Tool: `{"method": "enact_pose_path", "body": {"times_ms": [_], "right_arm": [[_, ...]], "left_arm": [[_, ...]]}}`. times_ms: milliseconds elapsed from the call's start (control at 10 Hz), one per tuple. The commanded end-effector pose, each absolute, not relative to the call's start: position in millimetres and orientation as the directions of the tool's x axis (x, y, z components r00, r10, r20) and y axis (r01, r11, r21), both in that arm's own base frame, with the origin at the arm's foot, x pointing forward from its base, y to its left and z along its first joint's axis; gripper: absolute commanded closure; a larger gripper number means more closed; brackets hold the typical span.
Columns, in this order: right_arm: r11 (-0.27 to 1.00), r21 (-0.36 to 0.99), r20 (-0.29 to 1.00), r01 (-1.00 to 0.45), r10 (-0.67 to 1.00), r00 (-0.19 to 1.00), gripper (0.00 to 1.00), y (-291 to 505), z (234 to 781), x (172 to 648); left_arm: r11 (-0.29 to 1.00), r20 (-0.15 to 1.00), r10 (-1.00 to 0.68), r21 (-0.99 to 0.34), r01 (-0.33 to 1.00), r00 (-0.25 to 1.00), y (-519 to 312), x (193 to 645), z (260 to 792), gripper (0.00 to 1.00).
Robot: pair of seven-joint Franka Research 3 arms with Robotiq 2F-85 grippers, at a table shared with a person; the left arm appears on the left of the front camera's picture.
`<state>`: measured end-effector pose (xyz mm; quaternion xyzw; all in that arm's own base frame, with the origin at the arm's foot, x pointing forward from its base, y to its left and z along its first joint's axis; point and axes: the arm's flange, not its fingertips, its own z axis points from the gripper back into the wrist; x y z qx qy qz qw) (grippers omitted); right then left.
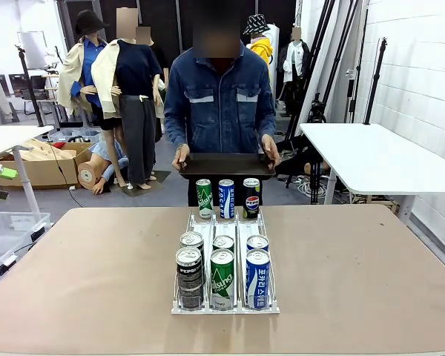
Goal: Retrieve and hand over the desired beverage to the person.
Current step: Pick up a can of the same type that the person held from the Automatic Can Dispenser.
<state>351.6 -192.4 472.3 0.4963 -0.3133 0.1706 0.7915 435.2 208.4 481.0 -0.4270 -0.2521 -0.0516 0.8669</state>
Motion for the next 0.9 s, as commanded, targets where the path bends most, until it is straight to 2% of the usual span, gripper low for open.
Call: {"method": "enact_pose_path", "body": {"times_ms": [0,800], "right_arm": [[0.442,0.678,0.667,-0.587,-0.034,0.744,0.00,-193.2,470.7,350.8],[0.442,0.678,0.667,-0.587,-0.034,0.744,0.00,-193.2,470.7,350.8]], "left_arm": [[0.629,0.484,0.126,-0.714,0.307,0.866,209.2,433.6,481.3,0.00],[0.629,0.484,0.126,-0.714,0.307,0.866,209.2,433.6,481.3,0.00]]}}
